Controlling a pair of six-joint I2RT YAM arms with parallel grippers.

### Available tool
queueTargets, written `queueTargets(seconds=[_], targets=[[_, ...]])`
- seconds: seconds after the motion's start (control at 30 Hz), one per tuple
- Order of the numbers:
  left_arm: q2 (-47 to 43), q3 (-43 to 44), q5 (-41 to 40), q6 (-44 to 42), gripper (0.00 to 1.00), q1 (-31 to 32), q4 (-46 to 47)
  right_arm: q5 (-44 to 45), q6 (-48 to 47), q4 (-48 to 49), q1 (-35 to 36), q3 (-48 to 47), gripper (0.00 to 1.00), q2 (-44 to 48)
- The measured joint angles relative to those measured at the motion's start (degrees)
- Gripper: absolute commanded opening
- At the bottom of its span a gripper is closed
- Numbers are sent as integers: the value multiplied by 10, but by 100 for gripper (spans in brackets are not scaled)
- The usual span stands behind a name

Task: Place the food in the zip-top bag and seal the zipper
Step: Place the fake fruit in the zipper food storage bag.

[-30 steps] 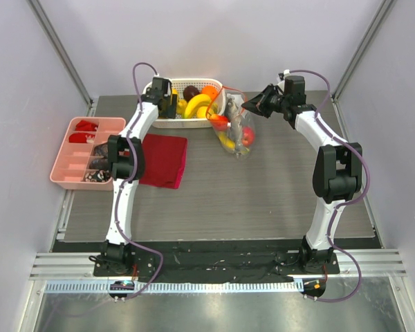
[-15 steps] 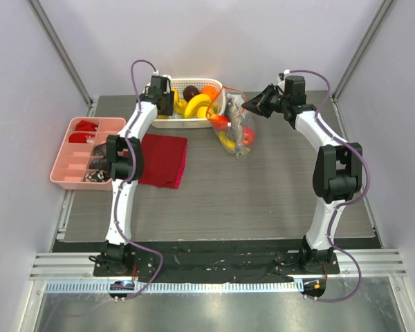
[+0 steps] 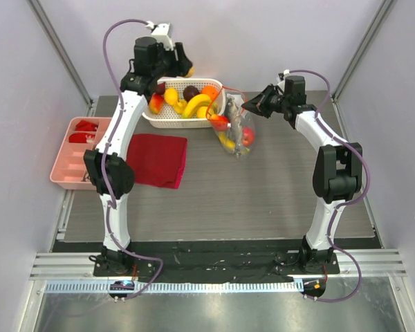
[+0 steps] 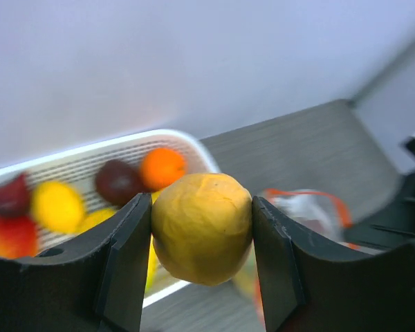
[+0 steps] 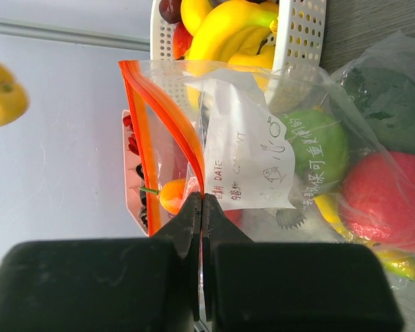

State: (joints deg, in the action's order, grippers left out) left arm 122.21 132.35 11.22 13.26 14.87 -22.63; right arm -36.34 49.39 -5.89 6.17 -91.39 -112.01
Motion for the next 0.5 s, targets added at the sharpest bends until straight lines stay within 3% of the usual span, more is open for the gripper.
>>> queueTargets(seconds=[0.33,0.47,0.5], targets=[[14,-9,119,70,52,92,11,0,-2,0,0,0,1,0],[39,-9,133,88,70,97,-4,-3,-8,-1,0,0,1,2],[45,-9,133,88,81,97,-13,-3,-9,-2,0,0,1,4]])
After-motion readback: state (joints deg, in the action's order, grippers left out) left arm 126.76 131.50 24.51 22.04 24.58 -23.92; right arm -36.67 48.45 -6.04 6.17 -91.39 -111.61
